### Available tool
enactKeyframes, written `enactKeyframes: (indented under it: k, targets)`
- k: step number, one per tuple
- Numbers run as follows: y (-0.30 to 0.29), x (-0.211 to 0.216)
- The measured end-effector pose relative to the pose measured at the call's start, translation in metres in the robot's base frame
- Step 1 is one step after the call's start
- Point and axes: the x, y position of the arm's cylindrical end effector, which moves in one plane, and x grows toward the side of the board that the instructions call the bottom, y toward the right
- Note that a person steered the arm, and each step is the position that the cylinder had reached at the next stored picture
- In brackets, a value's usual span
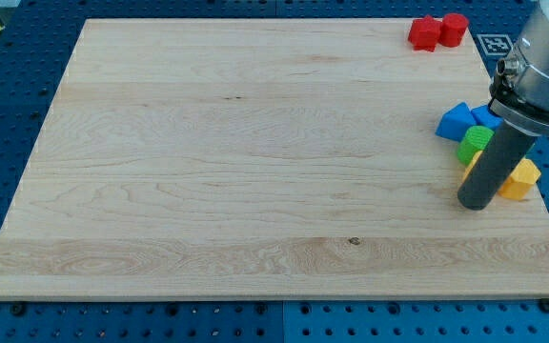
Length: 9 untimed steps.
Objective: Locate the arm at the left side of the green circle
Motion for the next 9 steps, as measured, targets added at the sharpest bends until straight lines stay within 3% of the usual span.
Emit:
enactKeyframes:
  k: [3,5,9]
  targets:
    - [-0.003,0.03]
    - [-0.056,0.015]
    - [-0.074,-0.044]
